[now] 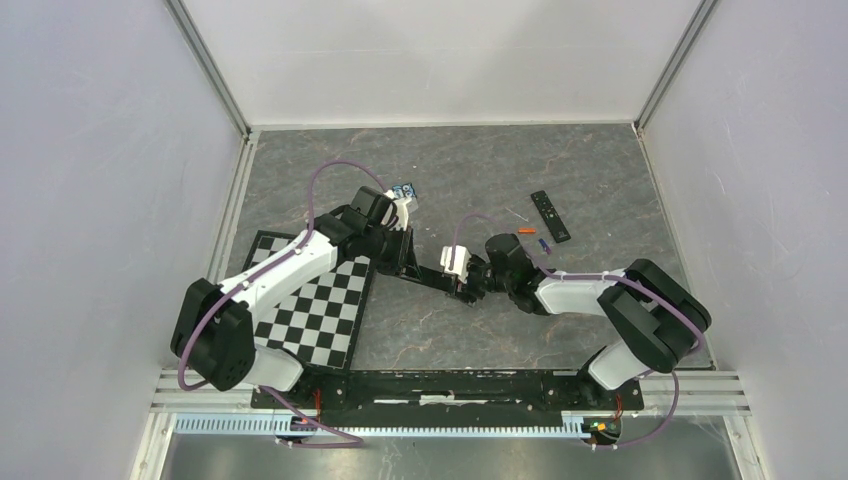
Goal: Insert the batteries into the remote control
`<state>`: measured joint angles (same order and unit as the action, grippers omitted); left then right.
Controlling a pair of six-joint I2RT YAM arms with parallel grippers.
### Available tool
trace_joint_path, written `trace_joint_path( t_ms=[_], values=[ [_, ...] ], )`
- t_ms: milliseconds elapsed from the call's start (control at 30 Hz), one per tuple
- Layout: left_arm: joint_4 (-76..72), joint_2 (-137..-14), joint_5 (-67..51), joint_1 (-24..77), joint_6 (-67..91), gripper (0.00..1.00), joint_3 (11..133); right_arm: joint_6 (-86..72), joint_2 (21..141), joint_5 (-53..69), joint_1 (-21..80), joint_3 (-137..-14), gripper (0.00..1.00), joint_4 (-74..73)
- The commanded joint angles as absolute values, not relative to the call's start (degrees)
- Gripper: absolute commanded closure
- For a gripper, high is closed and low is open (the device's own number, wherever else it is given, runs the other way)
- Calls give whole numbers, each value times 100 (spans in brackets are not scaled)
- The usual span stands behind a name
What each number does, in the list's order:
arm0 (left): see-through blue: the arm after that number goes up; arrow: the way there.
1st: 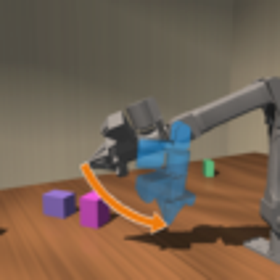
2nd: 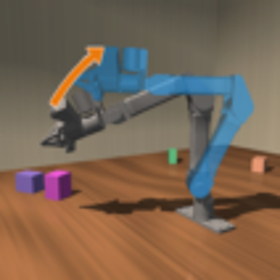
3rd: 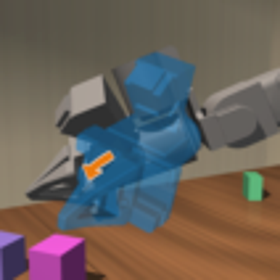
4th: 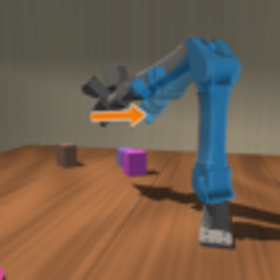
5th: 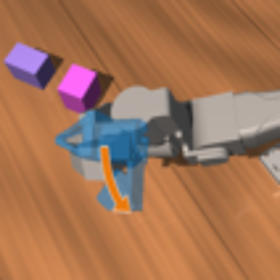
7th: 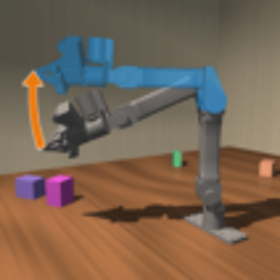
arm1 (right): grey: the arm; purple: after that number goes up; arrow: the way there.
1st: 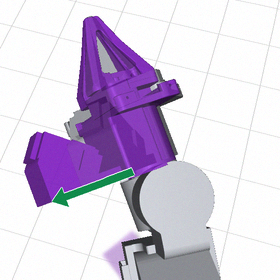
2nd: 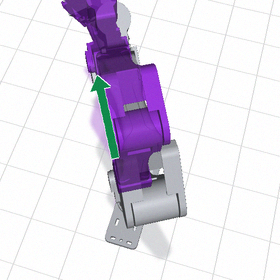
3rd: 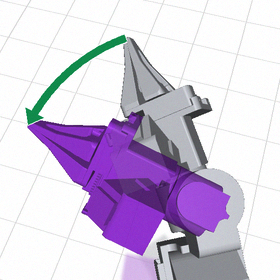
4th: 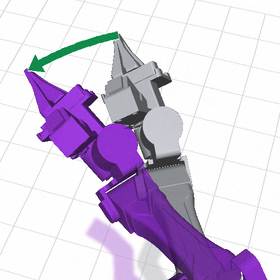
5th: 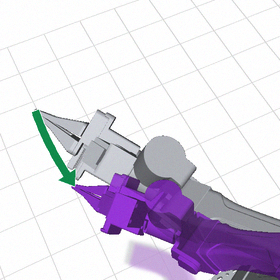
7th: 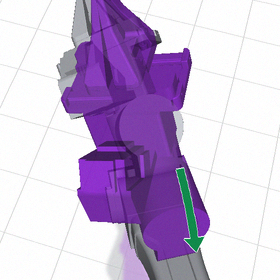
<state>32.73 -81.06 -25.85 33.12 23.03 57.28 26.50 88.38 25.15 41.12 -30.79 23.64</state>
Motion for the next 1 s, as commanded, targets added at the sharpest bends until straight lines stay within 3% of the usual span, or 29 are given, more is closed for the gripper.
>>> trace_joint_path(
  t_ms=[0, 133, 300, 767, 967],
  values=[
    [3217, -8011, -2768, 3304, 2043, 98, 5941, 2826, 8879, 2874, 4120, -3257, 38, 2931],
    [3217, -8022, -2821, 3305, 2013, 98, 5955, 2771, 8920, 2995, 4121, -3208, 52, 3152],
    [3292, -8000, -2608, 3302, 1996, 98, 5976, 2878, 8916, 2857, 4120, -3265, 63, 2862],
    [3445, -8206, -2140, 3299, 1951, 98, 6099, 3570, 8238, 2147, 4111, -3636, 53, 557],
    [3445, -8100, -2337, 3296, 1901, 98, 6092, 3752, 8257, 1966, 4104, -3582, 41, 290]
  ],
)
